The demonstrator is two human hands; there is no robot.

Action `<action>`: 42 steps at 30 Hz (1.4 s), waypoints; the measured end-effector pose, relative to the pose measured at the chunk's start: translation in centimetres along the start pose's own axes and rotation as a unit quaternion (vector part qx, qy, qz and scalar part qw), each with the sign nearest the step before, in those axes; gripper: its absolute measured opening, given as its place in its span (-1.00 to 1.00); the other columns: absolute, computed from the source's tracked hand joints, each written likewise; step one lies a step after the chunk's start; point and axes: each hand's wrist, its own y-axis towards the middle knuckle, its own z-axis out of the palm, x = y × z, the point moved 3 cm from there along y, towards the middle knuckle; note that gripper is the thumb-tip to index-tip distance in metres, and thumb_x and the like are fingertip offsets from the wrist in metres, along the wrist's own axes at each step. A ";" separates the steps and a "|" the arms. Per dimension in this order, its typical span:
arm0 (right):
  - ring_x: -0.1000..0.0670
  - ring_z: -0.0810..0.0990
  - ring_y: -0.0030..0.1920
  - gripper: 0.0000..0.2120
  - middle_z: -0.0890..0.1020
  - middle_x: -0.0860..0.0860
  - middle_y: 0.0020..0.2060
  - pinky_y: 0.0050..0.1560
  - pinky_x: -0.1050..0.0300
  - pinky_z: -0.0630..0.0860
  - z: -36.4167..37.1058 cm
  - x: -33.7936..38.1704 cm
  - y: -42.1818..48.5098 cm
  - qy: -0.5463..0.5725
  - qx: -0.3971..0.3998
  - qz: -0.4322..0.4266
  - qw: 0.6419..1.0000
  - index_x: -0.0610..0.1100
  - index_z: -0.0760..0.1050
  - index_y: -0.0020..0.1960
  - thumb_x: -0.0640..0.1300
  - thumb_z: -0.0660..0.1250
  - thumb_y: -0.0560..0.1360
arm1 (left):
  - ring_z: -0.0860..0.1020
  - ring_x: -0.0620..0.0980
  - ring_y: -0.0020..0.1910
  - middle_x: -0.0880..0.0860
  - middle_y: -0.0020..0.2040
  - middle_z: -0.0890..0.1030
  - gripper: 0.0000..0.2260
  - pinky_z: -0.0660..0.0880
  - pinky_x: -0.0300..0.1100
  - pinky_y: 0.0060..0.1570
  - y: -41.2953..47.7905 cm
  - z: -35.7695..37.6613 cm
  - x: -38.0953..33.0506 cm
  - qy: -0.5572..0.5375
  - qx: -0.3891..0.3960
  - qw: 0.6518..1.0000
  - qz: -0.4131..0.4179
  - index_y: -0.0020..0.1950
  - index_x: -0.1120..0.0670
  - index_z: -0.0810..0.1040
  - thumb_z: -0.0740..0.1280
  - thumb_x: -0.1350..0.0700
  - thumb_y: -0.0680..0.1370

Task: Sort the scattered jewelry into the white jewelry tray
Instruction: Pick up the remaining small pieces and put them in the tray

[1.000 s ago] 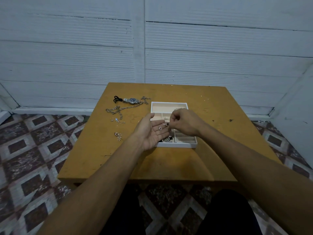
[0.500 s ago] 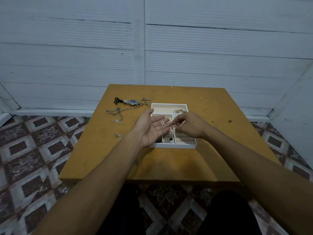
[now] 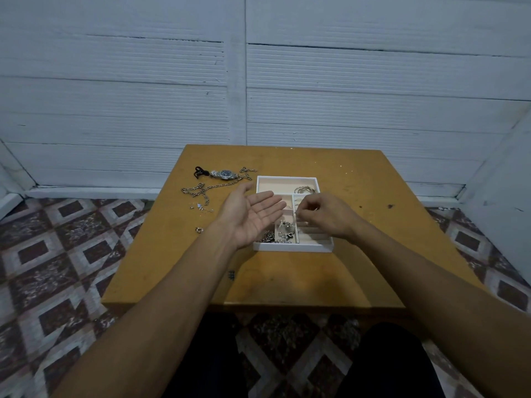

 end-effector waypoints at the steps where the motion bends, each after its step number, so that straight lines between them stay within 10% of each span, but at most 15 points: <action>1: 0.08 0.57 -0.29 -0.92 0.65 -0.02 -0.26 -0.16 0.12 0.50 -0.3 0.2 -0.1 0.011 0.002 -0.001 1.000 -0.17 0.60 -0.18 -0.22 0.35 0.47 | 0.59 0.23 0.16 0.32 0.19 0.58 -0.54 0.56 0.01 0.12 0.0 -0.2 0.0 0.001 -0.003 1.000 0.002 0.30 0.34 0.45 0.15 -0.03 0.64; 26: 0.17 0.57 -0.19 -0.80 0.65 0.05 -0.16 -0.16 0.30 0.43 -3.3 5.4 0.2 -0.043 -0.011 -0.066 0.997 -0.08 0.60 0.10 -0.24 0.28 0.53 | 0.64 0.20 -0.04 0.28 0.02 0.64 -0.56 0.63 -0.02 -0.06 0.1 2.6 3.6 0.000 0.030 0.999 -0.035 0.18 0.33 0.52 0.13 -0.04 0.64; 42: 0.02 0.63 -0.15 -0.86 0.68 0.01 -0.21 -0.08 0.17 0.54 0.1 3.4 1.3 -0.052 -0.007 -0.053 0.997 -0.10 0.64 -0.13 -0.31 0.38 0.46 | 0.57 0.22 0.10 0.31 0.18 0.56 -0.53 0.51 0.02 0.18 1.5 1.4 1.9 0.047 -0.034 0.998 -0.026 0.33 0.38 0.40 0.15 0.01 0.63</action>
